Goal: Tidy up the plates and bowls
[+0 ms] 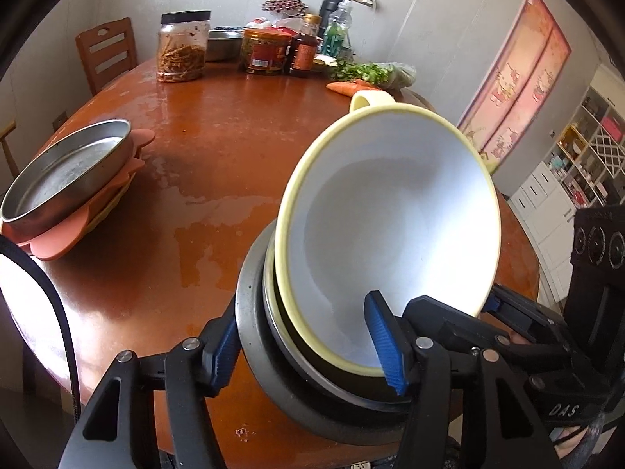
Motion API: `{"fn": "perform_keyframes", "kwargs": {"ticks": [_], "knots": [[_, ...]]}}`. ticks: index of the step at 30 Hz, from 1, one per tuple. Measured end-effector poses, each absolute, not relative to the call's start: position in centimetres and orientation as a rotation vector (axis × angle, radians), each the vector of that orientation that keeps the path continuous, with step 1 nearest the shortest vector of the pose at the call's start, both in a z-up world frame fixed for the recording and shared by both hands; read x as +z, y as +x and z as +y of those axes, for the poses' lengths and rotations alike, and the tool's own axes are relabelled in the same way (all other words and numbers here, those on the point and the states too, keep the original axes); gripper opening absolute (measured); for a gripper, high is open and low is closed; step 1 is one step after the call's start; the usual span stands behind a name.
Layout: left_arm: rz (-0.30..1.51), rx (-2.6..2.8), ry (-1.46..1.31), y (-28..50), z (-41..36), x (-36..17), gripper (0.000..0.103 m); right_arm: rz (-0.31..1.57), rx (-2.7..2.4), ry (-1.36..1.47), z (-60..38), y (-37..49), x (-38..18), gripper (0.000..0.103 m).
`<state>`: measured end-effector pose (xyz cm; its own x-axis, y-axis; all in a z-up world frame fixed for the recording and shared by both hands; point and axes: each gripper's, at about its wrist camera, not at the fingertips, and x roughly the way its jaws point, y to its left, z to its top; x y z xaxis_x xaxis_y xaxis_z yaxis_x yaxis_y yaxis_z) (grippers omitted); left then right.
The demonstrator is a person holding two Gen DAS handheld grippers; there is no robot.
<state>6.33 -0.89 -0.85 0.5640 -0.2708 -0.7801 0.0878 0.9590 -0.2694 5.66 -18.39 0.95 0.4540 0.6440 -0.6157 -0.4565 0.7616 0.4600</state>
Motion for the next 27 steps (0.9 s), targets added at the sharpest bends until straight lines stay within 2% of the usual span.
{"fn": "perform_keyframes", "kwargs": {"ticks": [16, 24, 26, 27], "knots": [[0.947, -0.235, -0.278, 6.4, 0.0, -1.0, 0.058, 0.9, 0.684, 0.269, -18.0, 6.3, 0.9, 0.069], [0.943, -0.193, -0.257, 6.0, 0.3, -0.9, 0.062, 0.927, 0.684, 0.329, -18.2, 7.4, 0.0, 0.068], [0.946, -0.202, -0.281, 6.1, 0.4, -1.1, 0.059, 0.918, 0.683, 0.318, -17.9, 7.4, 0.1, 0.067], [0.946, -0.216, -0.295, 6.0, 0.4, -1.1, 0.055, 0.914, 0.682, 0.312, -17.9, 7.3, 0.1, 0.066]]}}
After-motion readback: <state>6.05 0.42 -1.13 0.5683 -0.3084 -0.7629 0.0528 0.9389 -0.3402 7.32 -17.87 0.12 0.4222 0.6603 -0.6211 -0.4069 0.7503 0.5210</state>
